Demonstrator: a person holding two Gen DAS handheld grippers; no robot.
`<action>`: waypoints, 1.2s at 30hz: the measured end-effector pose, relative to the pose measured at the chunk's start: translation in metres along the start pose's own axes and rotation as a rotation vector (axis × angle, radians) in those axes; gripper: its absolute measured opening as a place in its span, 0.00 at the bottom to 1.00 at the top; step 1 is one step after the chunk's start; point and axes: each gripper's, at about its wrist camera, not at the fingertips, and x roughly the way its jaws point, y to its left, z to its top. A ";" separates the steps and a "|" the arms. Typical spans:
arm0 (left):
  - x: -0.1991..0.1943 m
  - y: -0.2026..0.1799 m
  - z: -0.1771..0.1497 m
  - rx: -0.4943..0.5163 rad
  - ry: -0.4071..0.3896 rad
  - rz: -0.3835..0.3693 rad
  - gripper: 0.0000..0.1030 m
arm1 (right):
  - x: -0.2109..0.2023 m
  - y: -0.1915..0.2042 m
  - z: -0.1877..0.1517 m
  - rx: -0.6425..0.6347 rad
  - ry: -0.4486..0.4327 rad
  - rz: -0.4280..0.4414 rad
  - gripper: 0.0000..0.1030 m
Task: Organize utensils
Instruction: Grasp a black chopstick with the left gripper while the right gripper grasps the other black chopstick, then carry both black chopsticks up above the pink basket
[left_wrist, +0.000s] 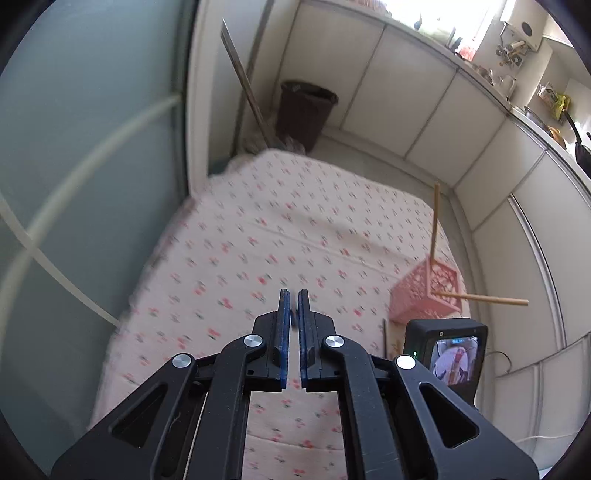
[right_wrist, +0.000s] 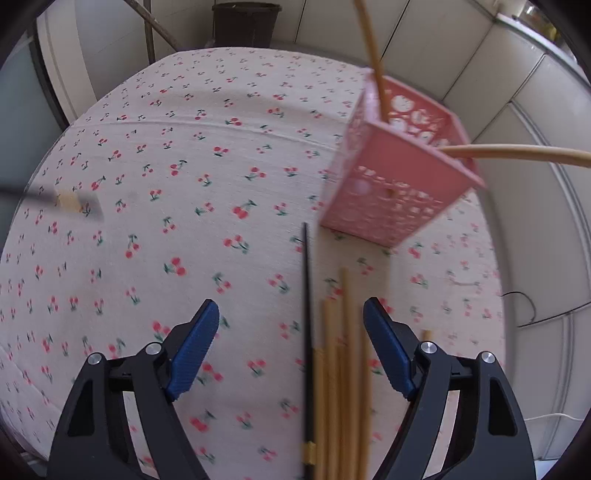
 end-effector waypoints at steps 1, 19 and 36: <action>-0.007 0.007 0.004 -0.002 -0.022 0.008 0.03 | 0.005 0.001 0.003 0.011 0.013 0.018 0.71; -0.022 0.038 0.015 -0.066 -0.036 -0.058 0.04 | 0.022 0.008 0.021 0.075 0.053 0.308 0.08; -0.036 0.034 0.014 -0.068 -0.045 -0.139 0.04 | -0.078 -0.037 -0.044 0.113 -0.110 0.414 0.04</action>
